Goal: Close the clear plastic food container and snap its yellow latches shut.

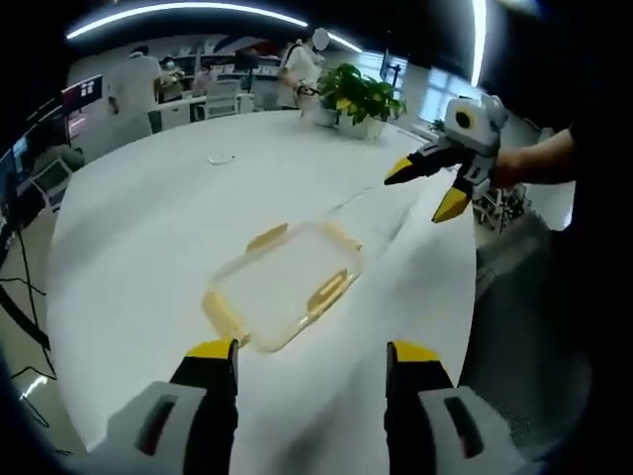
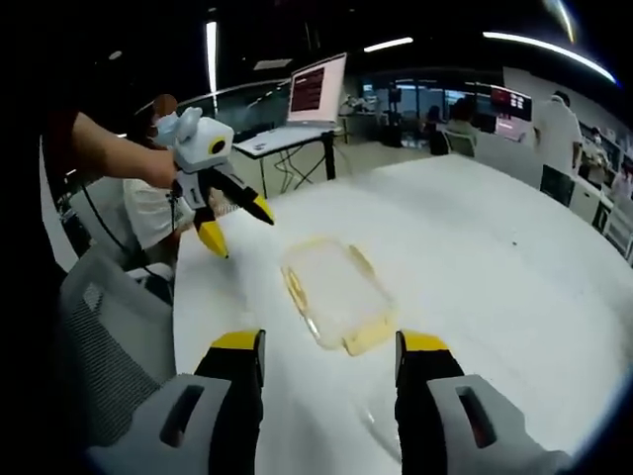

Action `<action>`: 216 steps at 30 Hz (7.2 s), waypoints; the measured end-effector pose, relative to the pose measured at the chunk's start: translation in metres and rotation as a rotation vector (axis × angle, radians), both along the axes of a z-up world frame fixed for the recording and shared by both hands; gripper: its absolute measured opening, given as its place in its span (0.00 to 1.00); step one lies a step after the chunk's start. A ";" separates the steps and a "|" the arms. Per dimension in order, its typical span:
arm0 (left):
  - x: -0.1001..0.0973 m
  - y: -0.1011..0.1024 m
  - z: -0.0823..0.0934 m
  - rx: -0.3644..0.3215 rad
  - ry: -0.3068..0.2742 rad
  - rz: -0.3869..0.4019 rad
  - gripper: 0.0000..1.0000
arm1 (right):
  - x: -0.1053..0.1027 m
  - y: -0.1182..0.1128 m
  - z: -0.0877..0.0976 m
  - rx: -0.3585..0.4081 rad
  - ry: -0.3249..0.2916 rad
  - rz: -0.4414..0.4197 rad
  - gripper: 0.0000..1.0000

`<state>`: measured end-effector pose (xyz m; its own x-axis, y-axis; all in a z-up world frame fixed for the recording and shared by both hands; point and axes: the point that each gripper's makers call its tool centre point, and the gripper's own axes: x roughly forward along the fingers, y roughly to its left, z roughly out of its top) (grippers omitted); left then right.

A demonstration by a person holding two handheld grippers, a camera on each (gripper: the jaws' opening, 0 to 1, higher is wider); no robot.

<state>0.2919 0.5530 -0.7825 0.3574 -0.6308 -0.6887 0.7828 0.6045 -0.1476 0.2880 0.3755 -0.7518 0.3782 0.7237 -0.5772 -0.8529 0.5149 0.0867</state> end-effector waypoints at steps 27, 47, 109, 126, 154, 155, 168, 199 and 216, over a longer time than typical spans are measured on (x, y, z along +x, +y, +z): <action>0.045 0.011 -0.015 0.132 -0.026 -0.211 0.51 | 0.030 0.017 -0.029 -0.203 -0.016 0.177 0.49; 0.063 0.012 -0.034 0.249 -0.012 -0.371 0.48 | 0.047 0.014 -0.059 -0.353 0.051 0.302 0.44; 0.060 0.000 -0.061 0.379 -0.029 -0.633 0.33 | 0.050 0.017 -0.094 -0.530 0.061 0.532 0.37; 0.058 0.002 -0.030 0.398 -0.018 -0.583 0.33 | 0.054 0.018 -0.060 -0.488 0.039 0.566 0.36; 0.052 -0.015 0.007 0.386 -0.037 -0.606 0.33 | 0.046 0.002 -0.026 -0.501 0.035 0.554 0.36; 0.053 -0.018 0.008 0.383 -0.036 -0.605 0.33 | 0.046 -0.001 -0.025 -0.500 0.034 0.555 0.36; 0.054 -0.041 0.008 0.381 -0.036 -0.606 0.33 | 0.045 -0.023 -0.024 -0.489 0.030 0.550 0.36; 0.050 -0.113 0.012 0.374 -0.030 -0.591 0.33 | 0.045 -0.095 -0.026 -0.486 0.038 0.564 0.36; 0.051 -0.162 0.010 0.370 -0.034 -0.593 0.33 | 0.047 -0.144 -0.029 -0.499 0.032 0.562 0.36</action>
